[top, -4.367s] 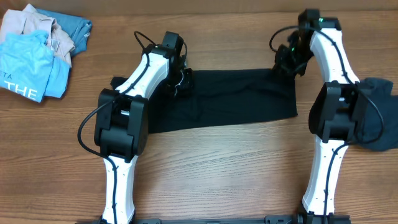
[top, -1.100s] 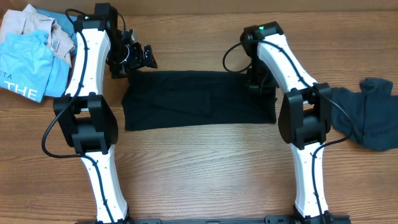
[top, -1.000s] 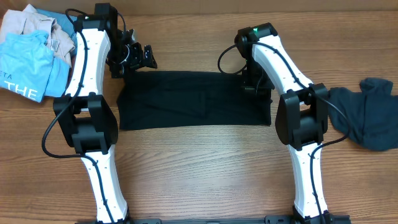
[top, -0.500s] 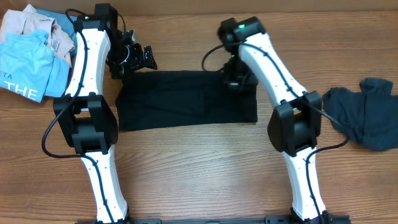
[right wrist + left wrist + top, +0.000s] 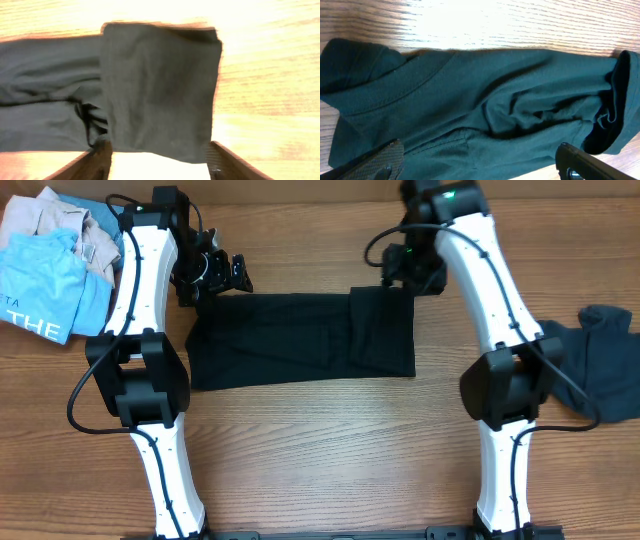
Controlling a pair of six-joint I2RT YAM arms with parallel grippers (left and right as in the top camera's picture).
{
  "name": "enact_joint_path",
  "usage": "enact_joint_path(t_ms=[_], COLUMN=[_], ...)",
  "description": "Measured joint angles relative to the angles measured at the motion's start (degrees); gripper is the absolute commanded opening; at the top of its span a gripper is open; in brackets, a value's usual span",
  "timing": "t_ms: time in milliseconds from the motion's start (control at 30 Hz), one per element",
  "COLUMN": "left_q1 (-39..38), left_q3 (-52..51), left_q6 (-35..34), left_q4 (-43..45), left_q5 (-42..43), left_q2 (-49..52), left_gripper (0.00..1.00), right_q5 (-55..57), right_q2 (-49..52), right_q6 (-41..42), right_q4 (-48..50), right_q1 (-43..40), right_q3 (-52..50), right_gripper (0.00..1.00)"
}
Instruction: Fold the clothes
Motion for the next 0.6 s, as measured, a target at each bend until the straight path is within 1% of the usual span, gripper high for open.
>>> enact_joint_path(t_ms=[33,67,100,200,333,433,567,600], left_q1=[0.0,0.0,0.0,0.0,0.0,0.0,0.0,0.0], left_q3=[0.0,0.0,0.0,0.0,0.04,0.07,0.09,0.09], left_q6=[0.17,0.22,0.39,0.39,0.42,0.42,0.48,0.59], left_q4=[0.0,0.04,0.09,0.07,0.02,0.02,0.22,0.22], left_q5=[0.0,0.0,0.0,0.0,0.0,0.0,0.0,0.0], left_q2=[0.0,0.0,0.0,0.0,0.0,0.0,0.0,0.0], left_gripper=[1.0,1.0,1.0,1.0,1.0,1.0,1.0,1.0], right_q5=[-2.91,-5.18,-8.02,-14.16,-21.11,-24.13,-23.04,-21.27], right_q2=[-0.24,-0.39,-0.37,-0.13,-0.09,-0.11,-0.11,-0.11], right_q6=[-1.51,-2.6,-3.17,-4.11,-4.81,-5.22,-4.74,-3.76], right_q4=[2.38,5.31,9.07,17.94,25.07,23.45,18.88,16.74], right_q1=[-1.09,-1.18,-0.74,0.42,0.68,0.96,1.07,1.07], right_q3=[-3.04,-6.54,-11.69,-22.34,-31.41,-35.36,-35.36,-35.32], right_gripper=[0.19,0.07,0.04,0.04,0.04,0.04,0.04,0.04])
